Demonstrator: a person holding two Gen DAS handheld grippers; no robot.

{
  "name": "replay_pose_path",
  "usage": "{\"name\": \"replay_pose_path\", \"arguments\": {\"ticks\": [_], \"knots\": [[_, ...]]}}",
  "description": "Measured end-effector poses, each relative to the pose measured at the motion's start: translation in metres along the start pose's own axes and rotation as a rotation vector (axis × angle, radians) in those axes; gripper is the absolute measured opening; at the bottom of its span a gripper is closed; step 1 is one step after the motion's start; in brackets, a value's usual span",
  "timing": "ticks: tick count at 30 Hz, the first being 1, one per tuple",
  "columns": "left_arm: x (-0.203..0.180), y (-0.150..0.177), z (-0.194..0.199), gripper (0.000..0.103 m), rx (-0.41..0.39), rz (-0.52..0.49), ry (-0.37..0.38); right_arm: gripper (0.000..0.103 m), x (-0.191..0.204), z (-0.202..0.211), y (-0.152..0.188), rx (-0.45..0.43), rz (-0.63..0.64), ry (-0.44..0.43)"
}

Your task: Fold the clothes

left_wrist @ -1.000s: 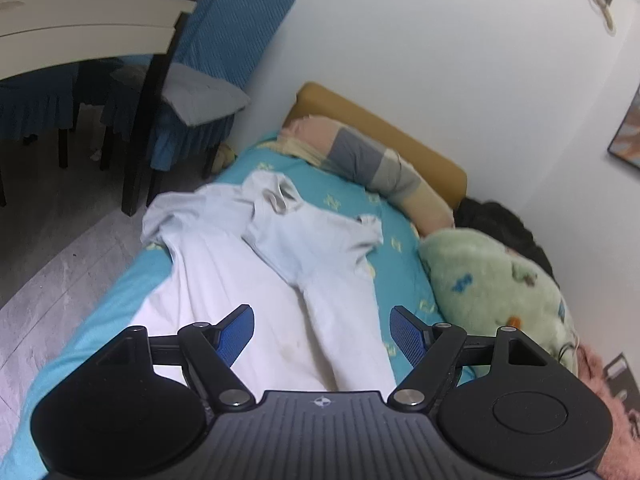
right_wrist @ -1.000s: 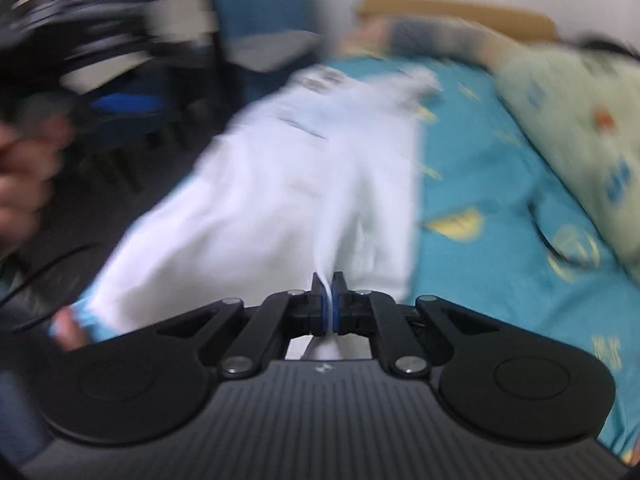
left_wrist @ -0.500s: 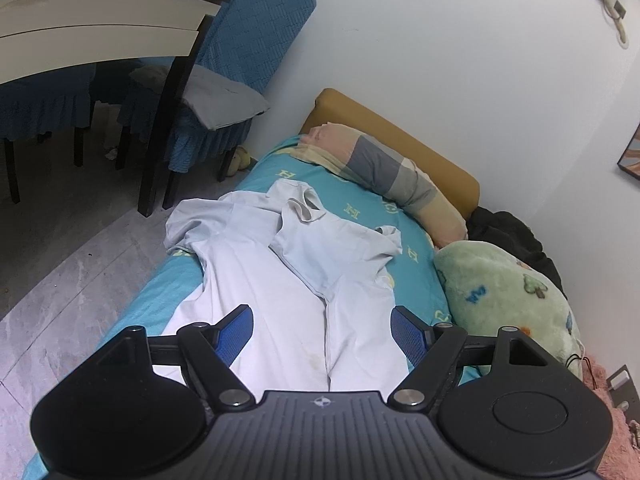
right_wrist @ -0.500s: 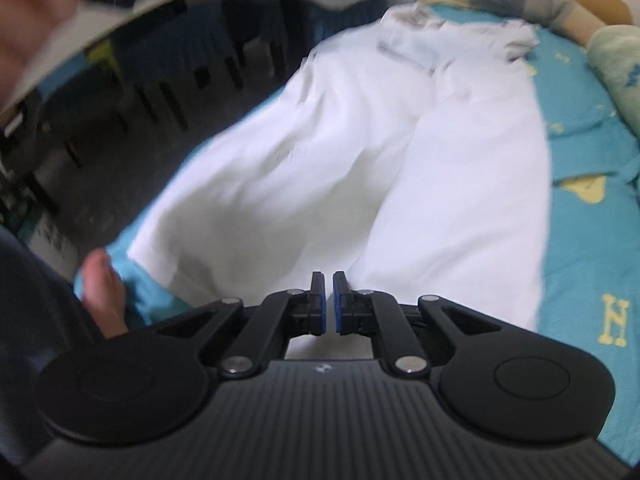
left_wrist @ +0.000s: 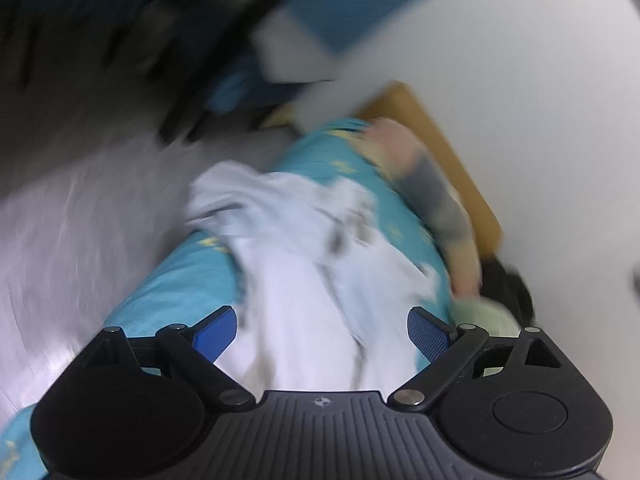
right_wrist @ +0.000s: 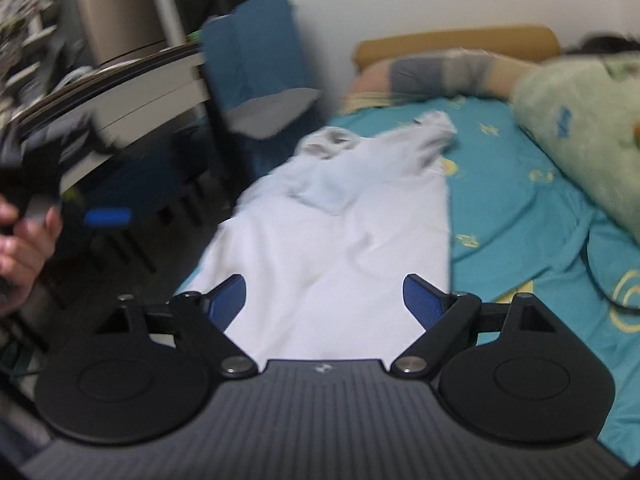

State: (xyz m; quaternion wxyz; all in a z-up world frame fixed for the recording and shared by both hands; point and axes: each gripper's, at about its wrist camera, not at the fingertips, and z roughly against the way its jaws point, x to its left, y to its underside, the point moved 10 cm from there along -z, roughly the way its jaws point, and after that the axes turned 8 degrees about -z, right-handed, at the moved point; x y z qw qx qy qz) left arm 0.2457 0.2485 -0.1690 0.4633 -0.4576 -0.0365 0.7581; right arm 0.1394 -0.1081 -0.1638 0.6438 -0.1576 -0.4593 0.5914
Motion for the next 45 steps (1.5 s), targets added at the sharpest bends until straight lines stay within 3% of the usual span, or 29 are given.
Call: {"name": "replay_pose_path", "arguments": {"ticks": [4, 13, 17, 19, 20, 21, 24, 27, 32, 38, 41, 45], "knots": [[0.063, -0.017, -0.069, 0.094, -0.001, 0.176, -0.012, 0.087, -0.029, -0.037, 0.01, -0.006, -0.097, -0.006], [0.162, -0.055, -0.212, 0.093, -0.03, 0.477, 0.006, 0.087, -0.055, -0.098, 0.024, 0.033, -0.07, 0.034], [0.168, -0.076, -0.239, 0.076, -0.037, 0.526, 0.059, 0.088, -0.058, -0.112, 0.019, 0.012, -0.041, 0.04], [0.16, -0.088, -0.24, 0.05, -0.046, 0.424, 0.013, 0.089, -0.056, -0.116, 0.017, 0.005, -0.017, 0.044], [0.153, -0.093, -0.241, 0.019, -0.042, 0.356, -0.01, 0.089, -0.056, -0.116, 0.016, 0.003, -0.013, 0.045], [0.145, -0.098, -0.239, 0.005, -0.039, 0.289, -0.044, 0.088, -0.055, -0.115, 0.015, -0.002, -0.013, 0.044], [0.108, -0.125, -0.21, 0.004, -0.126, 0.05, -0.167, 0.087, -0.057, -0.108, 0.009, -0.02, -0.03, 0.043], [0.043, -0.146, -0.177, 0.003, -0.195, -0.221, -0.246, 0.087, -0.057, -0.099, 0.0, -0.042, -0.054, 0.048], [-0.099, -0.137, -0.136, 0.003, -0.262, -0.567, -0.243, 0.087, -0.055, -0.07, -0.022, -0.124, -0.064, 0.051], [-0.247, -0.059, -0.161, 0.003, -0.18, -0.83, -0.176, 0.087, -0.07, -0.044, -0.035, -0.196, -0.044, 0.124], [-0.278, -0.008, -0.205, 0.003, -0.109, -0.9, -0.195, 0.087, -0.08, -0.039, -0.036, -0.212, -0.054, 0.144], [-0.27, 0.04, -0.264, 0.005, -0.028, -0.885, -0.227, 0.087, -0.101, -0.043, -0.037, -0.197, -0.157, 0.151]]}}
